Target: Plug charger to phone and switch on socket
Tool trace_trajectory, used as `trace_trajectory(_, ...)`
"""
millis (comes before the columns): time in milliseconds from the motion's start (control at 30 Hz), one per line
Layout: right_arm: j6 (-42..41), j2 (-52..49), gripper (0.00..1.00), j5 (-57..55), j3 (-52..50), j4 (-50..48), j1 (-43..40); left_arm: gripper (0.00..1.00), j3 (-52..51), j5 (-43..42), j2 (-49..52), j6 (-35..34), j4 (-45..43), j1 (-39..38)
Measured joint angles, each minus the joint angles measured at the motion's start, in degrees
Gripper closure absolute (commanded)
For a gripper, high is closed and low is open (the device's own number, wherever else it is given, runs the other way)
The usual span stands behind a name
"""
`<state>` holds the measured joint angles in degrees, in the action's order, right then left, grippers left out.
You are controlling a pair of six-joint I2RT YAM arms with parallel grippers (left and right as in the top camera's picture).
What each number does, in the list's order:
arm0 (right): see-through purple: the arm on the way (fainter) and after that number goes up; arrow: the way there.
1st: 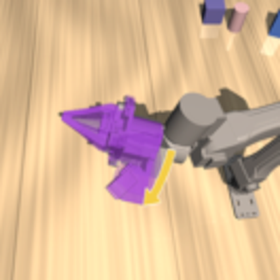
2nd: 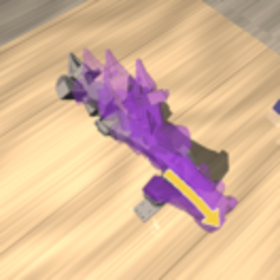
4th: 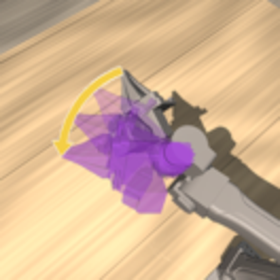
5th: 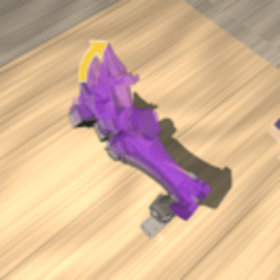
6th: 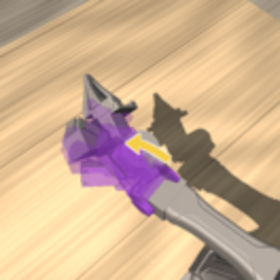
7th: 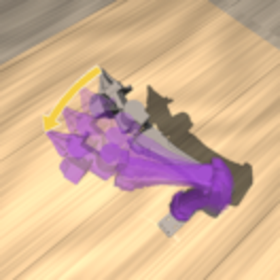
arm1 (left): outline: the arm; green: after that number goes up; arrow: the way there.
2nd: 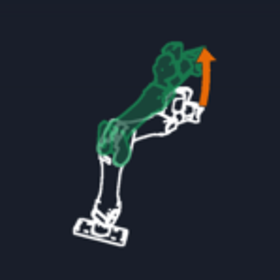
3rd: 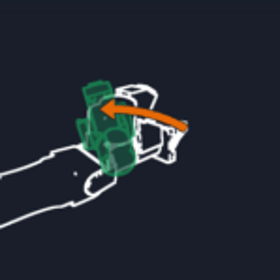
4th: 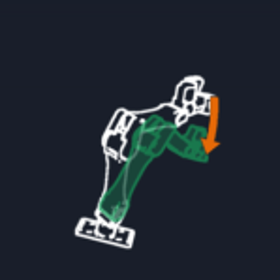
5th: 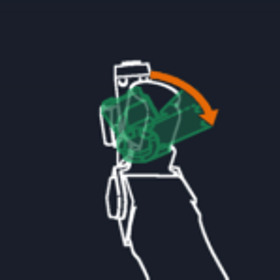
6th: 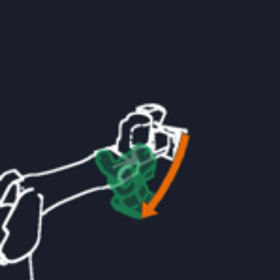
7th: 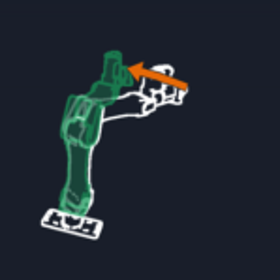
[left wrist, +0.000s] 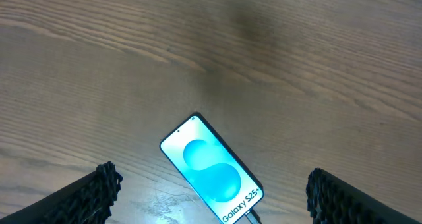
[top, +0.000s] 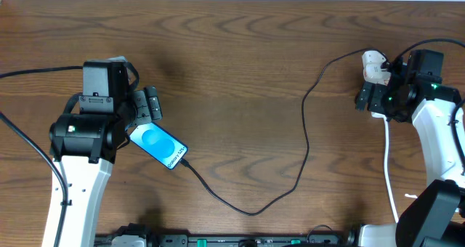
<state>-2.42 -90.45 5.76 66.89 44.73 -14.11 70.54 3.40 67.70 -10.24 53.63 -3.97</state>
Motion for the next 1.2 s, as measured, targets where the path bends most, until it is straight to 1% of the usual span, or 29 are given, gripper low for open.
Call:
trace_trajectory(700,0.0,0.0,0.01,0.0,0.0,0.0,0.0,0.07,0.0,0.0,0.0,0.0,0.0,0.0)
trace_trajectory(900,0.0,0.0,0.01,0.0,0.0,0.0,0.0,0.07,0.0,0.0,0.0,-0.3,1.5,0.0)
trace_trajectory(1067,0.0,0.0,0.01,0.0,0.0,0.0,0.0,0.07,-1.6,0.0,-1.8,-0.3,-3.3,0.0)
trace_trajectory(1200,0.0,0.0,0.01,0.0,0.0,0.0,0.0,0.07,-6.2,0.0,-6.1,-0.4,-8.0,0.0)
